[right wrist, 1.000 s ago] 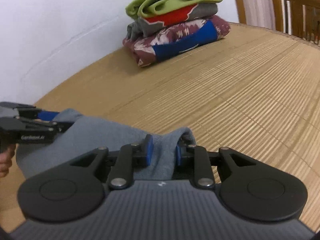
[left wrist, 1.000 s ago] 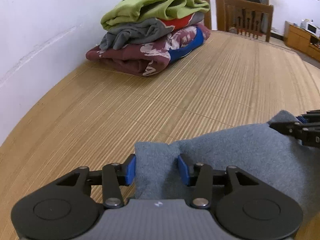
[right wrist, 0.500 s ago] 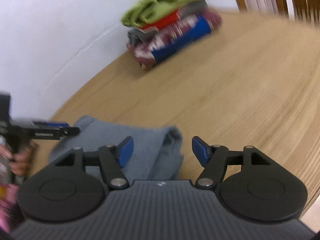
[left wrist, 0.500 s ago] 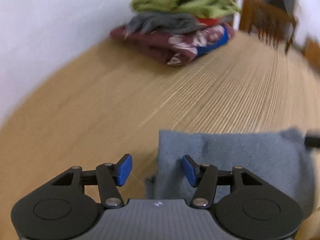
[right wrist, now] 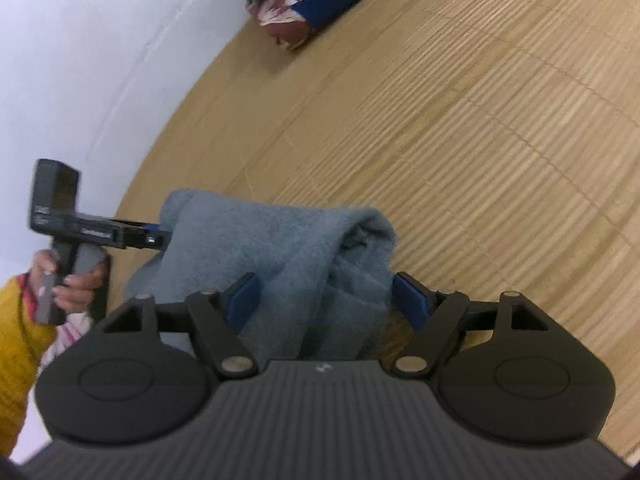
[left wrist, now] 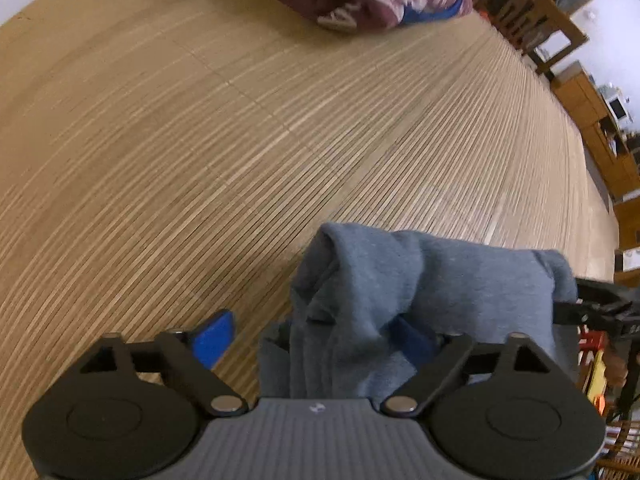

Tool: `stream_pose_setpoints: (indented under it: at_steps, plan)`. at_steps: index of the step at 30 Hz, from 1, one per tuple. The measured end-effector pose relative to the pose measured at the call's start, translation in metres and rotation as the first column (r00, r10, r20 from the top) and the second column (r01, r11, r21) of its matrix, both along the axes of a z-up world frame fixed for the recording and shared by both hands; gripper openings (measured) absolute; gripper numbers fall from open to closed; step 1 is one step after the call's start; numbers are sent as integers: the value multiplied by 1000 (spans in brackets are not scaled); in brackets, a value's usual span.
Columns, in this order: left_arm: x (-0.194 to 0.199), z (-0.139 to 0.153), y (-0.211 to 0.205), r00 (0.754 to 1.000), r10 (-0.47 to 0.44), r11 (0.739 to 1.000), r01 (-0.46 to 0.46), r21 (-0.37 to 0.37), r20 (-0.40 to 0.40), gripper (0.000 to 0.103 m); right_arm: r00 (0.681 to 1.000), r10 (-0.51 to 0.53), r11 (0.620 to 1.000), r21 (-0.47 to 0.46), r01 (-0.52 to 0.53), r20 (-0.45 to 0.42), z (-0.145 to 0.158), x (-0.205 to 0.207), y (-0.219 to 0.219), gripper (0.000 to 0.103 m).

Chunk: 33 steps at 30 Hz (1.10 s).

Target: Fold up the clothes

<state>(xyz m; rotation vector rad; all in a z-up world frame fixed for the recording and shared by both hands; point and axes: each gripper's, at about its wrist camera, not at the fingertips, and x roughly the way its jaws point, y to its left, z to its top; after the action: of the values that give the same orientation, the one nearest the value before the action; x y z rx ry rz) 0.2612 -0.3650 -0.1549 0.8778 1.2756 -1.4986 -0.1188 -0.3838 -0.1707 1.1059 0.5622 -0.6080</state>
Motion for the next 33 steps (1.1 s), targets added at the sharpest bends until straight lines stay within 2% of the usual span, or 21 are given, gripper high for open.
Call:
stream_pose_setpoints:
  at_steps: [3,4,5,7,8,11,13,14,15,16,17,18,19,21,22,24,27,28,30,31,33]
  plan:
    - [1,-6,0,998,11,1000,-11,5,-56,90,999,34,999,-5,-34,4,0,7,-5,77]
    - [1,-5,1,997,5,1000,-5,-9,-71,75,999,39,999,-6,-39,7,-1,9,-6,70]
    - [2,-5,3,992,17,1000,-19,-12,-127,58,999,44,999,-6,-44,11,-2,10,-8,67]
    - [4,-2,9,987,32,999,-38,-33,-160,48,999,42,999,-1,-42,34,-3,11,-12,52]
    - [4,0,12,985,39,998,-48,-48,-167,41,998,39,999,-11,-39,47,1,7,-11,49]
    - [16,20,21,977,64,986,-94,-140,-205,29,996,52,988,-149,-41,72,27,8,-15,37]
    - [21,43,30,980,37,967,-85,-242,-195,28,992,91,952,-299,-61,89,59,12,-19,34]
    - [21,57,36,985,8,949,-61,-308,-170,27,989,138,903,-418,-100,62,80,18,-15,34]
    - [21,71,42,989,-19,927,-36,-373,-144,27,980,198,808,-564,-169,-10,102,28,-4,34]
    - [14,82,51,996,-64,908,31,-417,-65,27,963,251,714,-653,-251,-96,113,35,10,34]
    - [7,93,61,994,-107,885,104,-453,20,27,938,292,607,-722,-332,-187,124,43,24,34]
    - [-2,95,72,984,-145,874,178,-452,107,27,906,318,486,-772,-410,-280,135,50,39,33]
    - [-10,90,83,975,-164,877,213,-431,147,27,869,351,424,-768,-480,-349,132,54,53,33]
    - [-19,66,103,973,-180,914,219,-343,143,27,780,403,299,-736,-607,-480,123,62,81,33]
    - [-24,53,113,974,-181,929,214,-300,136,27,723,449,279,-686,-672,-525,110,65,95,34]
    - [-32,30,136,973,-177,947,210,-245,148,27,630,534,285,-582,-762,-564,83,64,117,34]
    - [-40,9,162,985,-134,965,155,-212,110,29,572,556,312,-486,-816,-604,59,61,143,39]
    - [-41,8,166,987,-118,968,138,-210,107,29,554,559,320,-455,-831,-617,56,59,150,38]
    - [-41,10,174,991,-86,970,108,-218,106,30,556,583,366,-419,-831,-593,64,57,151,39]
    - [-40,12,178,993,-69,971,89,-221,99,30,567,596,398,-405,-823,-569,73,53,148,40]
    - [-37,18,185,996,-33,970,53,-236,87,30,621,586,458,-420,-784,-520,92,46,138,40]
